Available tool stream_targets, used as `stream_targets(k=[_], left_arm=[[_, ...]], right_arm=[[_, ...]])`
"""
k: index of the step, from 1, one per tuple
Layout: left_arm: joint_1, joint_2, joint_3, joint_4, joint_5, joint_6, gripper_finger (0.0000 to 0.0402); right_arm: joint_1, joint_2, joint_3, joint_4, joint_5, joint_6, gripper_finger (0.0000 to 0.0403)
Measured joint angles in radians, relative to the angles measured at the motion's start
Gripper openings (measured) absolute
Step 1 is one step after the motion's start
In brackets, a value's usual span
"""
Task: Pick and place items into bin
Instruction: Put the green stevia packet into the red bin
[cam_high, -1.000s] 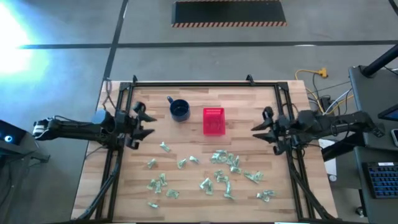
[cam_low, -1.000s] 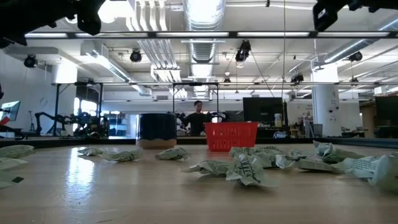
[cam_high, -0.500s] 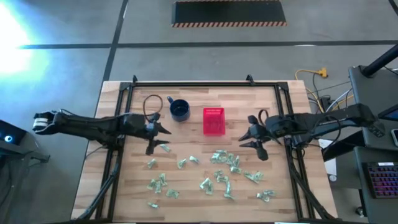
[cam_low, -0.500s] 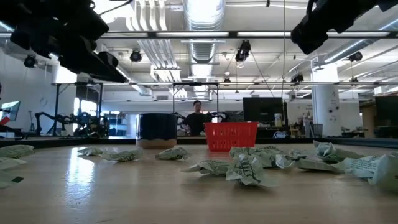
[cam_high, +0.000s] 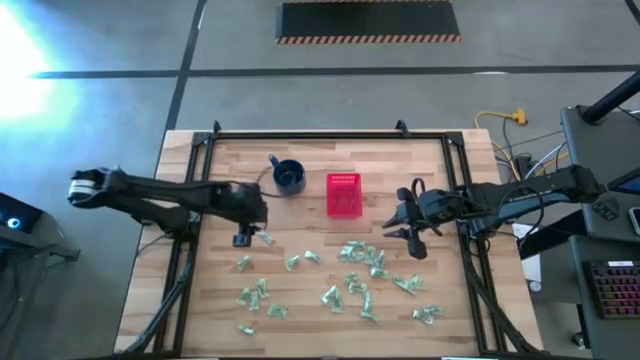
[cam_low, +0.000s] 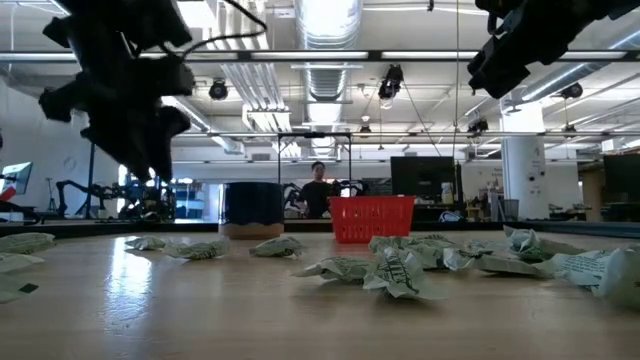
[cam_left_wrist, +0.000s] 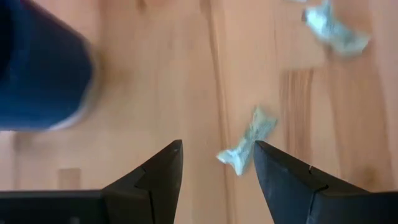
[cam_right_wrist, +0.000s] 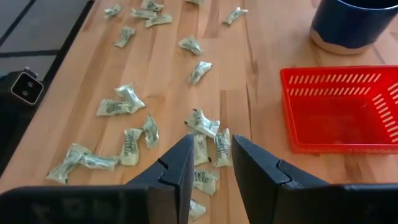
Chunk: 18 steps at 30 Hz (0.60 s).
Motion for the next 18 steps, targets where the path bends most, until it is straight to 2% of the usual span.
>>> stream_targets(k=[7,18], left_arm=[[-0.005,0.167,0.016,0.030,0.001,0.004,0.0180],[-0.041,0.246,0.017,0.067,0.002,-0.001,0.0180]], right_arm=[[0.005,0.000,0.000,0.001,0.000,-0.019,0.0100],[0.006,0.001,-0.011,0.002,0.000,-0.027,0.0100]])
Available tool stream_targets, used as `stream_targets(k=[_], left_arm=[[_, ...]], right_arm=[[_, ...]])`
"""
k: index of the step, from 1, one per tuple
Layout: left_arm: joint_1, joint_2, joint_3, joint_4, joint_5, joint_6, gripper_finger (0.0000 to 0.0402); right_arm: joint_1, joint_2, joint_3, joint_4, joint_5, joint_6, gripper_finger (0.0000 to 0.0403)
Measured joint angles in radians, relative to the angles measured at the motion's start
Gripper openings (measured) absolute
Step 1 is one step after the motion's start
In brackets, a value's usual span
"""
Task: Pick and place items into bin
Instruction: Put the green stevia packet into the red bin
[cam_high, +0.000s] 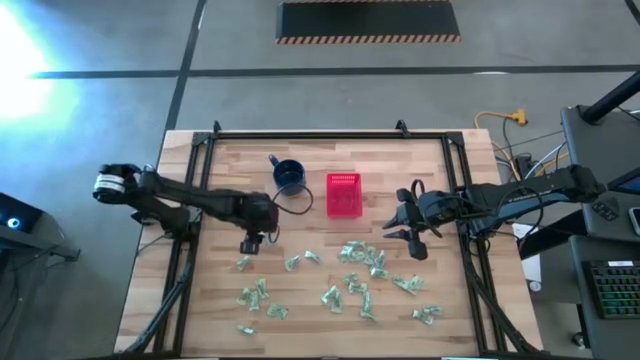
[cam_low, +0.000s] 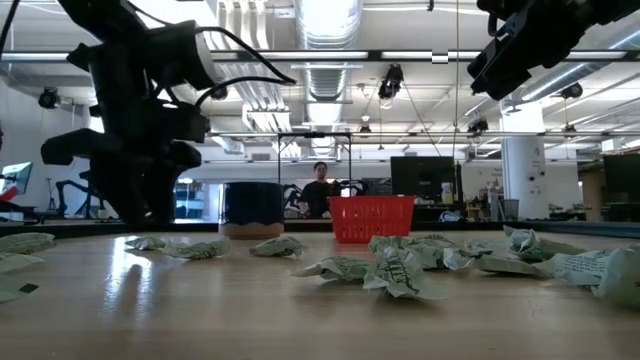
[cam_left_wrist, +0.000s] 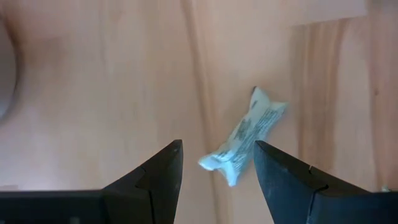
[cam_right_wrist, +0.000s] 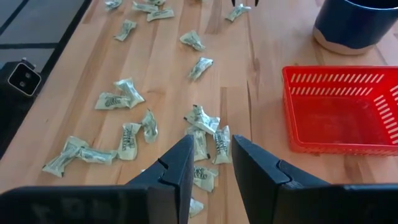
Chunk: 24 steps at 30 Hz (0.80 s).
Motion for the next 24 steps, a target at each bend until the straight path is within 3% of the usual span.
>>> stream_targets(k=[6,13,18,24], left_arm=[[-0.059,0.025,-0.001,0.017,-0.009,-0.040,0.0180],[-0.109,0.079,-0.002,0.023,-0.119,-0.047,0.0168],[-0.110,0.103,0.001,0.030,-0.109,-0.045,0.0121],[-0.110,0.086,-0.003,0.037,-0.086,-0.047,0.0037]], right_arm=[[0.000,0.000,-0.002,0.002,0.000,0.000,0.0100],[0.000,0.000,-0.002,0.003,0.001,0.014,0.0100],[0.000,0.000,-0.002,0.003,0.001,0.031,0.0100],[0.000,0.000,-0.002,0.003,0.001,0.009,0.0100]])
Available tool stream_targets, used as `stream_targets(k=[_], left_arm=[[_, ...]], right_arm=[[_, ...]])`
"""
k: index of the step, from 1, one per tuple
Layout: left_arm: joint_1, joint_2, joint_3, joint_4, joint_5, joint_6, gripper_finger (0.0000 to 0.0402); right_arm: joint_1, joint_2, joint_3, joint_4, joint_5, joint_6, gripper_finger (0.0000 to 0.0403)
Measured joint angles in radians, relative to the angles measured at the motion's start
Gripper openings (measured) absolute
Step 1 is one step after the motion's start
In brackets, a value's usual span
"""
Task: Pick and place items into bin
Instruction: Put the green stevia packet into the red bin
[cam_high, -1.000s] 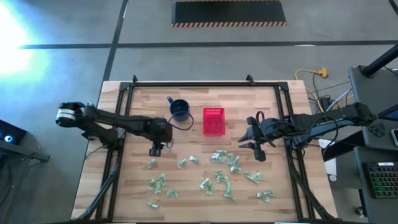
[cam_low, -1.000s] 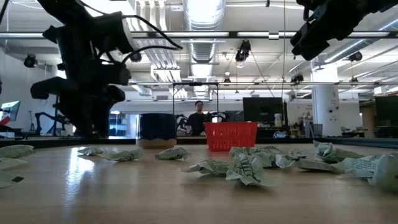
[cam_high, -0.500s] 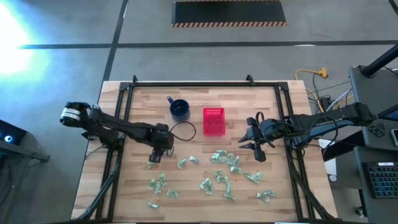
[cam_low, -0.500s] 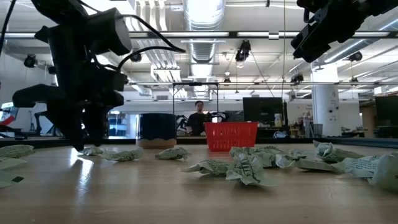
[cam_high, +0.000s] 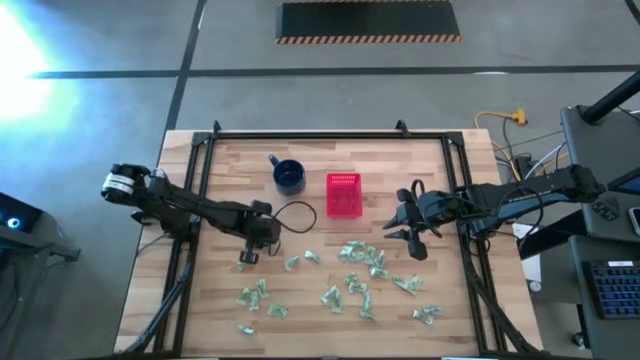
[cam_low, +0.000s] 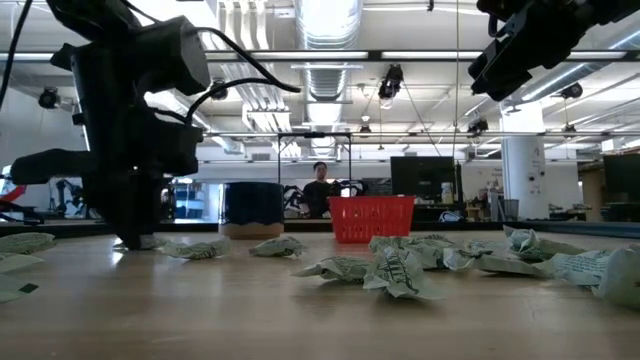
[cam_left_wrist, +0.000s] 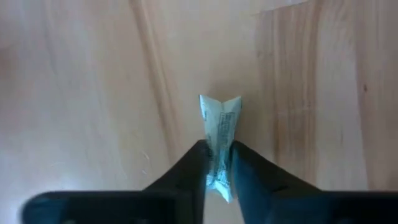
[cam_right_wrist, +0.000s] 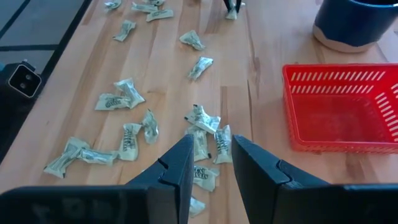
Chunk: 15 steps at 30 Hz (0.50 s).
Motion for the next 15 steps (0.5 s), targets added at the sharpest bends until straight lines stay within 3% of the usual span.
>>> stream_targets(k=[3,9,15], left_arm=[[0.004,-0.021,0.004,0.026,-0.031,-0.003,0.0007],[0.002,-0.044,0.067,0.177,-0.037,0.051,0.0002],[0.031,-0.020,0.126,0.511,-0.075,0.223,0.0001]], right_arm=[[0.000,0.000,0.000,0.000,0.000,-0.005,0.0100],[0.000,0.000,-0.006,-0.001,0.001,-0.013,0.0100],[0.000,0.000,-0.017,-0.001,0.020,-0.025,0.0100]])
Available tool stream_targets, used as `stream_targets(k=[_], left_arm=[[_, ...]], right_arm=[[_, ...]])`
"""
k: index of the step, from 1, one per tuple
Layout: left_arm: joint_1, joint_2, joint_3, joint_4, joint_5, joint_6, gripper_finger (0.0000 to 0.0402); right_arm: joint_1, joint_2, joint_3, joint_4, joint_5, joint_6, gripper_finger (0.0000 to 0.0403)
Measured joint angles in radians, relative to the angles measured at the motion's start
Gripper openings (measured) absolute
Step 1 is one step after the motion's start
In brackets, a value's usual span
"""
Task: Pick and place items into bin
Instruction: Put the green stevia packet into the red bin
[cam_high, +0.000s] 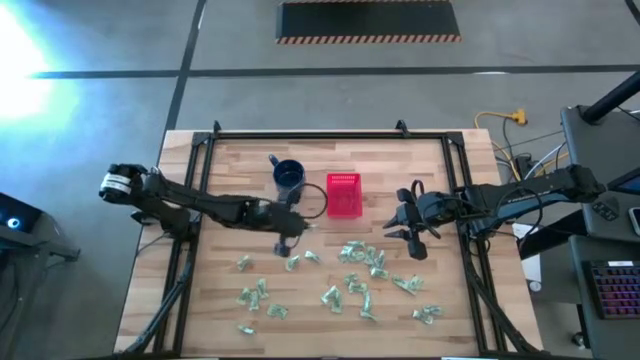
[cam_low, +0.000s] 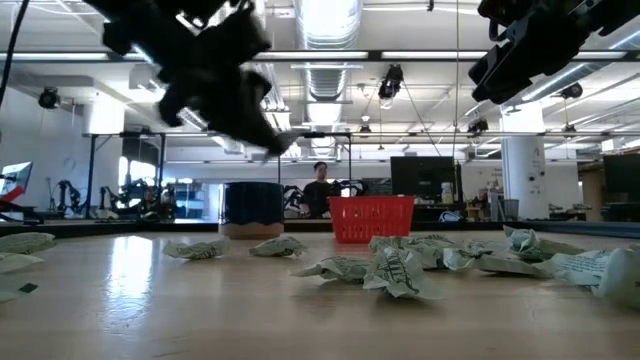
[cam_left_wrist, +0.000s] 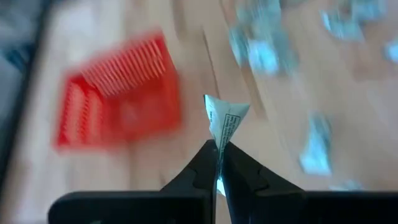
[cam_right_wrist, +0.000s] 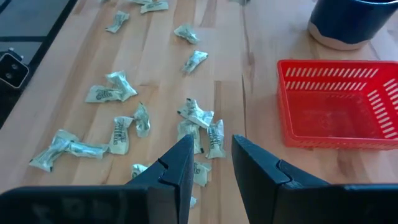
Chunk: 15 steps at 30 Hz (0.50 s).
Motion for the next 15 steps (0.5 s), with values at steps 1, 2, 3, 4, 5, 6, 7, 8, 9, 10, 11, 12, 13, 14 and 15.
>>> stream_targets(k=[1,2,3,4,5,6,7,8,9,10,11,12,13,14,15], left_arm=[[0.011,0.011,0.011,0.050,0.000,0.022,0.0001],[0.023,0.022,0.024,0.095,0.000,0.044,0.0001],[0.036,0.035,0.035,0.128,-0.001,0.060,0.0001],[0.050,0.048,0.049,0.148,-0.001,0.072,0.0001],[0.064,0.066,0.064,0.164,0.000,0.087,0.0001],[0.078,0.091,0.082,0.185,0.000,0.094,0.0001],[0.092,0.115,0.101,0.193,0.000,0.098,0.0001],[0.107,0.141,0.119,0.198,0.000,0.100,0.0001],[0.121,0.171,0.144,0.199,0.001,0.101,0.0001],[0.134,0.201,0.172,0.201,0.001,0.101,0.0001],[0.145,0.231,0.194,0.203,0.002,0.101,0.0001],[0.155,0.260,0.215,0.198,0.002,0.101,0.0001],[0.164,0.290,0.238,0.196,0.002,0.101,0.0001],[0.171,0.317,0.259,0.196,0.002,0.101,0.0001],[0.179,0.340,0.277,0.194,0.003,0.101,0.0001]], right_arm=[[0.000,0.000,-0.001,0.000,0.000,0.000,0.0100],[0.000,0.000,-0.002,0.000,0.000,0.000,0.0100],[0.000,0.001,-0.003,0.000,0.000,0.002,0.0100],[0.000,0.001,-0.004,0.000,0.000,0.008,0.0100],[0.000,0.001,-0.004,0.001,0.000,0.012,0.0100],[0.000,0.001,-0.005,0.000,0.000,0.014,0.0100],[0.000,0.001,-0.006,0.000,0.000,0.016,0.0100],[0.000,0.001,-0.006,0.000,0.000,0.016,0.0100],[0.000,0.001,-0.007,0.000,0.000,0.016,0.0100],[0.000,0.001,-0.007,0.000,0.000,0.016,0.0100],[0.000,0.001,-0.008,0.000,0.000,0.016,0.0100],[0.000,0.001,-0.008,0.000,0.000,0.017,0.0100],[0.000,0.001,-0.008,0.000,0.000,0.022,0.0100],[0.000,0.001,-0.008,0.000,0.000,0.027,0.0100],[0.000,0.001,-0.008,0.000,0.000,0.029,0.0100]])
